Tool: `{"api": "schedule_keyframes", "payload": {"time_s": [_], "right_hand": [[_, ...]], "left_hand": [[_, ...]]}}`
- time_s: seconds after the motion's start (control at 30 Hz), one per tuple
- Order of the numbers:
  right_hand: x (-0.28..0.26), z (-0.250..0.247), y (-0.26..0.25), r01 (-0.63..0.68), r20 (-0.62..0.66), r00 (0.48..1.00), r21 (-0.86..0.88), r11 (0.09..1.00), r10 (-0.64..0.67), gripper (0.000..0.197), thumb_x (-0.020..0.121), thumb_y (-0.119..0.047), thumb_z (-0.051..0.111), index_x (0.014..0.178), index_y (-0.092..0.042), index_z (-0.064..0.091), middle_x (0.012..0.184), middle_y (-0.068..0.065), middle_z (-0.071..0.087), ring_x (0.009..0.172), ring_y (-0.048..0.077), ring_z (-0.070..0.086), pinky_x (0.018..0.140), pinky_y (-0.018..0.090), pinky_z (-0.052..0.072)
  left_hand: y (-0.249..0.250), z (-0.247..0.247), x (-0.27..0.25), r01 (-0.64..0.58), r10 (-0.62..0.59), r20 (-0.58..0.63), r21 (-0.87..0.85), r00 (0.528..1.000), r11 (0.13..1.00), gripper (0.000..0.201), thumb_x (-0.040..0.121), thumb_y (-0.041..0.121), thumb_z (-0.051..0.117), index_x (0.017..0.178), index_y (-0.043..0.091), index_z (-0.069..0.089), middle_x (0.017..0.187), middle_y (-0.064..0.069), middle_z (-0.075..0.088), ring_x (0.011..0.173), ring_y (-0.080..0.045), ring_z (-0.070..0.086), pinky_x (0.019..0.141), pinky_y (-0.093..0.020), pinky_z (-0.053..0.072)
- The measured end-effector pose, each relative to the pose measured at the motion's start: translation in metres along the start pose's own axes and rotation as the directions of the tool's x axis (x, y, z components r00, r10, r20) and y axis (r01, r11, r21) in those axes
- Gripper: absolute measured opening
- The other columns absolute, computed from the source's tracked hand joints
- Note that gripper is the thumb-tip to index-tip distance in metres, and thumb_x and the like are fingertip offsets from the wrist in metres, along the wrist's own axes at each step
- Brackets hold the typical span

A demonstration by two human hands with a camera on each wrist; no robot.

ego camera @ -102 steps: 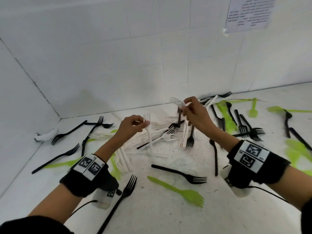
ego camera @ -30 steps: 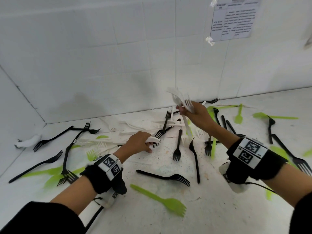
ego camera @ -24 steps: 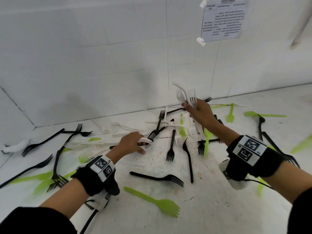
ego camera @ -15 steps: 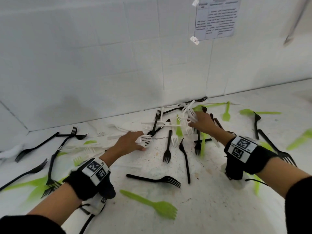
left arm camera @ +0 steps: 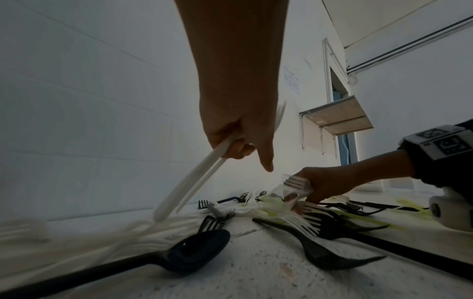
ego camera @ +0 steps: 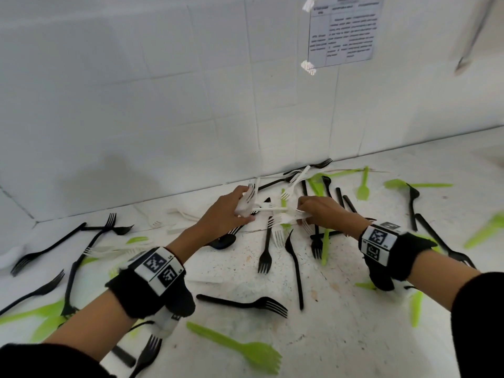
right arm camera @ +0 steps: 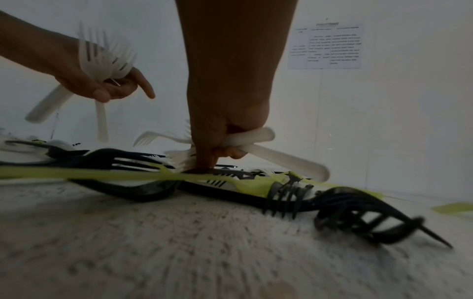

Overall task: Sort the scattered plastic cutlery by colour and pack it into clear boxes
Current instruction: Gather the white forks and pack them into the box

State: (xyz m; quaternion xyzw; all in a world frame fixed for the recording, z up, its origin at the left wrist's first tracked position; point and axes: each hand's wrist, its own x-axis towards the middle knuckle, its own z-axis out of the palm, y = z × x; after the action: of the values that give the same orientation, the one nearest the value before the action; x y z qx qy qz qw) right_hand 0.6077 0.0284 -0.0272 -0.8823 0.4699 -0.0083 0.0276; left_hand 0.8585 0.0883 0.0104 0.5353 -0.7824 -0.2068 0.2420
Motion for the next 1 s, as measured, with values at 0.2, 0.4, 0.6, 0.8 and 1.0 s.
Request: {"api": "schedule_keyframes", "payload": {"time_s": [0.2, 0.4, 0.6, 0.8, 1.0], "right_hand": [[-0.004, -0.02, 0.004, -0.046, -0.252, 0.934, 0.617, 0.786, 0.253, 0.027, 0.084, -0.015, 0.067, 0.102, 0.005, 0.065, 0.103, 0.019, 0.066, 0.096, 0.033, 0.061, 0.079, 0.039, 0.044], [0.001, -0.055, 0.004, 0.021, -0.334, 0.86, 0.779, 0.627, 0.386, 0.022, 0.084, -0.021, 0.068, 0.067, -0.013, 0.058, 0.059, -0.005, 0.05, 0.052, -0.004, 0.046, 0.049, 0.013, 0.032], [0.026, -0.057, 0.014, -0.059, -0.349, 0.868, 0.631, 0.774, 0.352, 0.037, 0.092, -0.037, 0.056, 0.084, 0.0, 0.053, 0.073, -0.001, 0.057, 0.075, 0.018, 0.052, 0.068, 0.032, 0.039], [0.044, -0.046, 0.025, -0.205, -0.177, 0.936, 0.429, 0.88, 0.305, 0.045, 0.084, -0.043, 0.063, 0.1, -0.003, 0.053, 0.088, 0.006, 0.059, 0.087, 0.024, 0.053, 0.068, 0.031, 0.033], [0.055, -0.025, 0.027, -0.122, -0.091, 0.988, 0.052, 0.991, 0.127, 0.03, 0.089, -0.015, 0.051, 0.118, -0.014, 0.058, 0.116, 0.01, 0.062, 0.11, 0.029, 0.056, 0.081, 0.033, 0.041]], "left_hand": [[-0.002, 0.011, 0.025, 0.012, -0.03, 0.159, 0.11, 0.987, 0.994, 0.007, 0.085, 0.026, 0.067, 0.092, 0.025, 0.064, 0.07, 0.018, 0.053, 0.079, -0.009, 0.056, 0.068, -0.024, 0.041], [0.014, 0.032, 0.041, -0.181, 0.052, 0.394, 0.296, 0.918, 0.938, 0.029, 0.086, 0.015, 0.062, 0.114, 0.019, 0.062, 0.097, 0.011, 0.062, 0.085, -0.001, 0.051, 0.076, -0.025, 0.04], [0.014, 0.047, 0.054, -0.29, 0.096, 0.426, 0.419, 0.9, 0.86, 0.031, 0.083, 0.025, 0.067, 0.107, 0.007, 0.06, 0.108, -0.006, 0.054, 0.097, -0.018, 0.053, 0.061, -0.022, 0.024], [-0.006, 0.04, 0.044, -0.243, 0.196, 0.231, 0.198, 0.953, 0.95, 0.03, 0.083, 0.02, 0.068, 0.11, 0.008, 0.062, 0.118, -0.001, 0.055, 0.108, -0.018, 0.053, 0.078, -0.032, 0.047], [-0.001, 0.024, 0.03, -0.031, 0.002, -0.106, -0.279, 0.994, 0.96, 0.048, 0.077, 0.038, 0.071, 0.1, -0.002, 0.06, 0.101, -0.02, 0.062, 0.1, -0.034, 0.06, 0.089, -0.048, 0.048]]}}
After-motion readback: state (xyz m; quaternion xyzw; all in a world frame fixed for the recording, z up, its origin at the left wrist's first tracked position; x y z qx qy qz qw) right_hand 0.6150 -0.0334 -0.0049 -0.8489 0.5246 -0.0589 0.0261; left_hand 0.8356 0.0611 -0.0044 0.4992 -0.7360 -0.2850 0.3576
